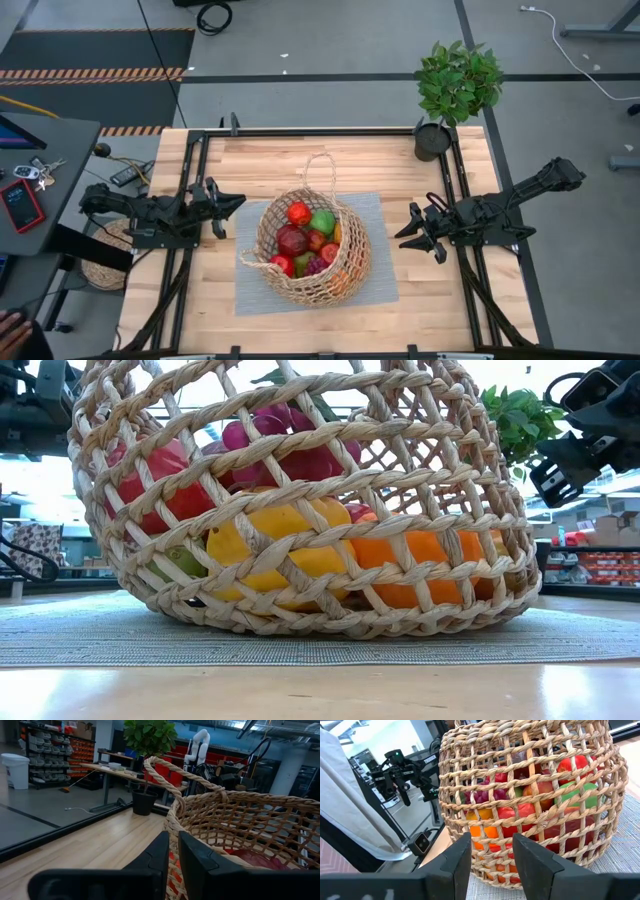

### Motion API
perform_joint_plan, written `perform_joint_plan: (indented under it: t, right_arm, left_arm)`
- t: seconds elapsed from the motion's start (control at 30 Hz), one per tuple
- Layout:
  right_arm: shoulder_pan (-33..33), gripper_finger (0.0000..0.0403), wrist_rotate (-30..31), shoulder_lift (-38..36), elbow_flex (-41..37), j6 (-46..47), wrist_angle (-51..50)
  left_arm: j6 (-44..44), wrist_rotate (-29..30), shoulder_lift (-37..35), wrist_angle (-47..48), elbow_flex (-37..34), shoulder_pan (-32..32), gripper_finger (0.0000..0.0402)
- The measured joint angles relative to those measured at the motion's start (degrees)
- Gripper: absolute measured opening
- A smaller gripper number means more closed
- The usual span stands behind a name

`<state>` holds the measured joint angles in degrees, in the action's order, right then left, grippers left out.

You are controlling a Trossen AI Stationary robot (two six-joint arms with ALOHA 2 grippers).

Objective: Build produce basket
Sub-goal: Return to home position

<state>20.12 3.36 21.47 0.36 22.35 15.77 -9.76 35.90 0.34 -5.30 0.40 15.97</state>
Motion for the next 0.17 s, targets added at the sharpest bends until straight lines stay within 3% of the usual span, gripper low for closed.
perform_joint_plan:
  t: [0.17]
  right_arm:
    - [0.00,0.0149,-0.02,-0.01,0.00,0.00,0.00]
  left_arm:
    - [0.00,0.00,0.00,0.00,0.00,0.00,0.0048]
